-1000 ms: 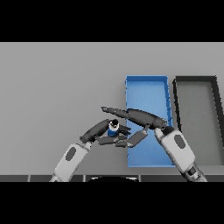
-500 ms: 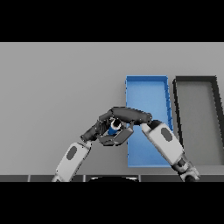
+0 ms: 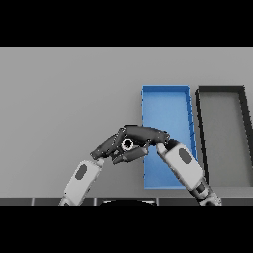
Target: Pick up the blue pipe and place it into the blue bin.
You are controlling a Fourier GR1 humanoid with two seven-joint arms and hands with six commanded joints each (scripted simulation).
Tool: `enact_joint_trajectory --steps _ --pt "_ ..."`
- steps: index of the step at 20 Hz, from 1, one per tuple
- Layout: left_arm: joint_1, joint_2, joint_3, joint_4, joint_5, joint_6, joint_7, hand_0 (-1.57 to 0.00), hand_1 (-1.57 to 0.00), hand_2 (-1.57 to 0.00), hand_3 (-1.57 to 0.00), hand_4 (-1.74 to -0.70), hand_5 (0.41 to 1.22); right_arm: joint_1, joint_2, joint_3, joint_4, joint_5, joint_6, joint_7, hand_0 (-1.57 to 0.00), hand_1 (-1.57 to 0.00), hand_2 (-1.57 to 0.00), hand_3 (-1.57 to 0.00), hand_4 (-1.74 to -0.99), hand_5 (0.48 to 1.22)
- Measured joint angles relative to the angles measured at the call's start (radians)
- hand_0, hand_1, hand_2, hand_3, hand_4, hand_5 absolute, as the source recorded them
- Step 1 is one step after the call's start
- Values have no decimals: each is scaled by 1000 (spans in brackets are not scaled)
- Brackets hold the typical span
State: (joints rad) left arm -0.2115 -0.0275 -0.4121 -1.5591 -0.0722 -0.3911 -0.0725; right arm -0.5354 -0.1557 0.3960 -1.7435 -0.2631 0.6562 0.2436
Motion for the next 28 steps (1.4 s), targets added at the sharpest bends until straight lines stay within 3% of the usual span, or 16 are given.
enact_joint_trajectory --steps 2,4,5,6,8,10,11,12,13,14,18,19,21,22,24,28 --pt "-4 -6 3 3 0 -3 -14 -1571 -1571 -1561 -1434 -1735 1221 25 26 -5 -20 -60 -18 65 -1530 -1531 -1531 -1513 -1492 1162" --pt "-4 -12 3 -5 -4 12 -1 -1571 -1571 -1564 -1434 -1732 1221 28 38 -20 -21 -87 -18 93 -1545 -1545 -1545 -1534 -1494 1183" --pt "7 -13 0 -11 -5 15 -4 -1571 -1571 -1566 -1264 -1734 1221 39 50 -21 -26 -88 -21 100 -1550 -1550 -1550 -1541 -1495 1191" --pt "12 -11 -5 -20 -15 16 0 -1446 -1368 -1336 -1051 -1629 1221 57 50 -25 -36 -95 -18 84 -1554 -1554 -1555 -1547 -1496 1197" --pt "17 7 -3 -33 -40 11 -9 -940 -875 -855 -672 -1406 1221 48 63 -29 -38 -74 -28 92 -1560 -1560 -1560 -1556 -1497 1206" --pt "-3 10 -4 -18 -71 -22 17 -601 -560 -547 -430 -1250 1221 52 81 -30 -38 -47 -30 118 -1564 -1564 -1564 -1561 -1498 1211" --pt "3 10 -2 -20 -69 -40 -6 -481 -448 -437 -344 -1186 1148 39 89 -42 -42 -50 -32 155 -1565 -1566 -1566 -1563 -1498 1213" --pt "2 21 10 -13 -71 -65 2 -384 -358 -350 -275 -1134 1063 58 98 -43 -39 -36 -22 121 -1567 -1567 -1567 -1565 -1498 1215" --pt "1 23 13 -5 -69 -75 0 -307 -286 -279 -220 -1092 984 63 94 -56 -40 -35 -14 121 -1567 -1568 -1568 -1566 -1498 1216" --pt "-4 14 9 -6 -67 -75 42 -246 -229 -223 -175 -1059 912 61 100 -59 -48 -41 -10 134 -1568 -1568 -1568 -1567 -1499 1217" --pt "0 22 16 9 -70 -65 84 -100 -93 -91 -71 -977 682 63 130 -71 -41 12 5 104 -1570 -1570 -1570 -1569 -1499 1219" --pt "3 22 18 6 -74 -57 77 -80 -74 -73 -57 -975 642 72 133 -68 -45 20 12 88 -1570 -1570 -1570 -1570 -1499 1220" --pt "12 5 22 17 -58 -55 125 -51 -47 -46 -36 -973 578 75 148 -73 -42 19 14 90 -1570 -1570 -1570 -1570 -1499 1220" --pt "4 1 25 15 -60 -49 159 -40 -38 -37 -29 -968 557 76 150 -84 -28 23 22 62 -1571 -1571 -1571 -1570 -1498 1220" --pt "-4 0 35 18 -50 -46 160 -25 -24 -23 -18 -970 531 56 165 -101 -39 -6 7 92 -1571 -1571 -1571 -1571 -1497 1221" --pt "3 5 23 27 -68 -30 166 -10 -9 -9 -7 -971 493 -29 185 -173 -38 -140 -8 238 -1571 -1571 -1571 -1571 -1494 1221"
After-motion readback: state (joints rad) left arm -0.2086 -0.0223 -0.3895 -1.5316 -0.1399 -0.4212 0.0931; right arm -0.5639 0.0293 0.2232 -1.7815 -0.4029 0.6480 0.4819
